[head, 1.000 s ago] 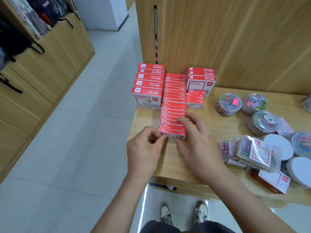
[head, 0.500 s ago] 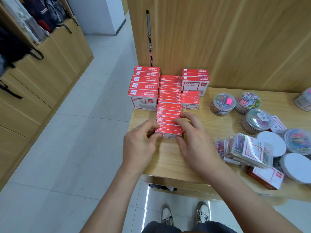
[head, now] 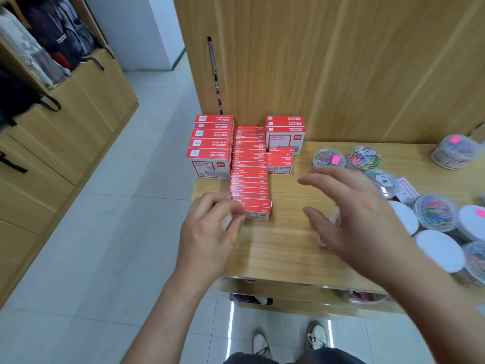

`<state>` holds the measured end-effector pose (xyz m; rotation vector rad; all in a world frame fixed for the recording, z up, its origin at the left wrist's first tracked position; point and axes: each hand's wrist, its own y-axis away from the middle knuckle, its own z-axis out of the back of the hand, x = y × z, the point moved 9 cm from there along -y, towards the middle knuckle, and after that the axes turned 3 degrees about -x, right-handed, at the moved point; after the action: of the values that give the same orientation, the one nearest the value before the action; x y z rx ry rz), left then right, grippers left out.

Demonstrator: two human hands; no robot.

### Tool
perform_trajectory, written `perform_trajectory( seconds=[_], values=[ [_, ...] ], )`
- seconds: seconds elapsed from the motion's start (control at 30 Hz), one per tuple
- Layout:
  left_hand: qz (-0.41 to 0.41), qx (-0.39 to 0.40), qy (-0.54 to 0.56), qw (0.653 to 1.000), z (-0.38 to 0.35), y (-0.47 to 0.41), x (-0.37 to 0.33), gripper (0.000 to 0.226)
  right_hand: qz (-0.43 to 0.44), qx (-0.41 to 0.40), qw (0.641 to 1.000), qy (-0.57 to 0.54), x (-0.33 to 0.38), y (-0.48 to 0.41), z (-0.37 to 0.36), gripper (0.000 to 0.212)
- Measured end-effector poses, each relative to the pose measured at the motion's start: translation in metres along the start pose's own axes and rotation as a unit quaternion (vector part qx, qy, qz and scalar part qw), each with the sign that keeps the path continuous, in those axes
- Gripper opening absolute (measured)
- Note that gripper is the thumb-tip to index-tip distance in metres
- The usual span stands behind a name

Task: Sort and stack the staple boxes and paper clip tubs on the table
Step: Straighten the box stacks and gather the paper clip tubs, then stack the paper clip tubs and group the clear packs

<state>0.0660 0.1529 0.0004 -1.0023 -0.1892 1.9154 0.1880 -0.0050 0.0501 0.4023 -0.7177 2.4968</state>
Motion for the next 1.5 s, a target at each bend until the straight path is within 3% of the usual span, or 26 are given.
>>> perform_trajectory(
  seconds=[0.1,0.2,0.3,0.43,0.6,0.77,0.87,1.0,1.03,1.1,1.2,1.27,1.37,1.5],
  values=[
    [-0.046,0.033,0.048,0.997,-0.009,0.008,-0.034,0.008,-0.022,0.068,0.994,0.080,-0.030,0.016,0.016,0.061],
    [-0.088,0.119,0.070,0.987,-0.038,0.018,-0.067,0.018,-0.058,0.151,0.975,0.150,-0.056,0.035,0.016,0.085],
    [-0.093,0.217,0.068,0.969,-0.070,0.026,-0.090,0.043,-0.080,0.190,0.960,0.191,-0.068,0.043,0.016,0.088],
    [-0.091,0.291,0.065,0.950,-0.100,0.027,-0.108,0.086,-0.090,0.179,0.963,0.178,-0.071,0.044,0.018,0.070],
    [-0.054,0.353,0.078,0.931,-0.132,0.023,-0.114,0.104,-0.123,0.082,0.989,0.023,-0.080,0.043,0.038,0.058],
    [-0.062,0.334,0.028,0.940,-0.141,0.016,-0.109,0.087,-0.225,-0.015,0.954,-0.199,-0.104,0.036,0.068,0.028],
    [-0.058,0.309,0.008,0.949,-0.132,0.011,-0.106,0.068,-0.234,-0.006,0.948,-0.216,-0.108,0.027,0.068,0.010],
    [-0.044,0.278,-0.016,0.959,-0.124,0.009,-0.100,0.048,-0.275,0.011,0.925,-0.264,-0.113,0.020,0.053,0.008],
    [-0.039,0.273,-0.022,0.961,-0.124,0.008,-0.099,0.049,-0.288,0.013,0.915,-0.283,-0.116,0.021,0.050,0.019],
    [-0.030,0.273,-0.028,0.961,-0.125,0.007,-0.097,0.059,-0.308,0.016,0.894,-0.325,-0.121,0.023,0.045,0.041],
    [-0.020,0.295,-0.025,0.955,-0.130,0.006,-0.096,0.075,-0.325,0.008,0.859,-0.395,-0.130,0.025,0.050,0.049],
    [-0.013,0.322,-0.004,0.947,-0.133,0.004,-0.097,0.076,-0.323,-0.003,0.863,-0.389,-0.141,0.023,0.060,0.039],
    [-0.022,0.378,0.027,0.925,-0.131,-0.003,-0.106,0.082,-0.323,-0.024,0.900,-0.291,-0.165,0.022,0.080,0.030],
    [-0.064,0.309,0.075,0.946,-0.113,-0.052,-0.139,0.067,-0.322,-0.029,0.938,-0.124,-0.199,0.012,0.097,0.044]
  ],
)
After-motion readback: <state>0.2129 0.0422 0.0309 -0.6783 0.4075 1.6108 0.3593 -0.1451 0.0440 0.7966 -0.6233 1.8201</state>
